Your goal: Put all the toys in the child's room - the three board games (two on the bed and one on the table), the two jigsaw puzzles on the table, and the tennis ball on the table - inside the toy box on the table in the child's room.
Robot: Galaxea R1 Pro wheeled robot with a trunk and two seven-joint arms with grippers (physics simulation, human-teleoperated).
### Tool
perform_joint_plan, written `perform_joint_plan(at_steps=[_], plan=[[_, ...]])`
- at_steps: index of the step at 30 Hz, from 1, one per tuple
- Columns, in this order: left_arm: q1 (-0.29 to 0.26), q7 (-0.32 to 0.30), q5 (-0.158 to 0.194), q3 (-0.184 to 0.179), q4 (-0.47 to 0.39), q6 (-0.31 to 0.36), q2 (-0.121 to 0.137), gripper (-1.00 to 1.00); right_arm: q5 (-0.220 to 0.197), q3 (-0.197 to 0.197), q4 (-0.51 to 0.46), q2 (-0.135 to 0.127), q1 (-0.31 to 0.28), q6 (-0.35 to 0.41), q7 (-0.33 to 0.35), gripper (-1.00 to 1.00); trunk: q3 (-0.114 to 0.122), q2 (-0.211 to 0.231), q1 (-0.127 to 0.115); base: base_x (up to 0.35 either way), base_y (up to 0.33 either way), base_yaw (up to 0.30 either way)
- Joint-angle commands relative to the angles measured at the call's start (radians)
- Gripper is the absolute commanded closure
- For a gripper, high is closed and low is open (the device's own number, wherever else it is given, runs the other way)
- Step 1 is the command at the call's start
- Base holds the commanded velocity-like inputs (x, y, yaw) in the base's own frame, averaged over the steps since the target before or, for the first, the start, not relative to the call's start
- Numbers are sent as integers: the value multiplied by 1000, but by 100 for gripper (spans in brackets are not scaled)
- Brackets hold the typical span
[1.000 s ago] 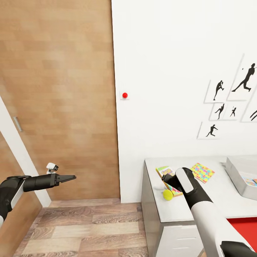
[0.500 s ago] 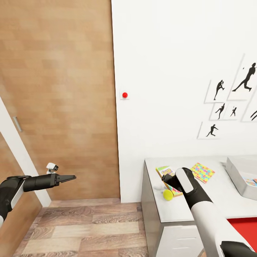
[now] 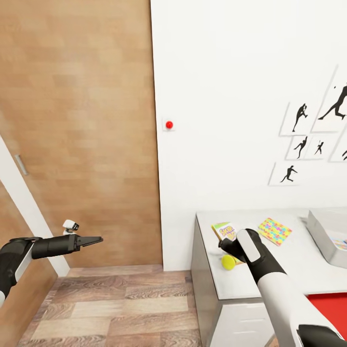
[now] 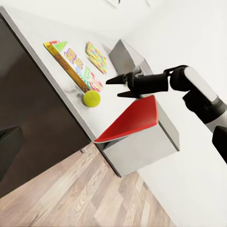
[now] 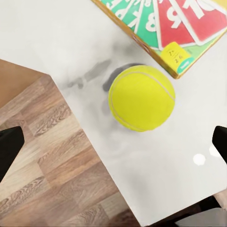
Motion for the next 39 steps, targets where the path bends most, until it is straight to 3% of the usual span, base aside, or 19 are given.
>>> perform_joint_plan(at_steps=[1,39], plan=[[-1,-4,0,-1,0,11,0,-100,-11,0,2,-1,-1,1,-10,-100,-4,-2,1,110,70,0],[-1,-4,0,-1,0,11,-2,-100,-11,-1,16,-15,-1,-10,-10,-100,-66,-2,1,46,22,0]])
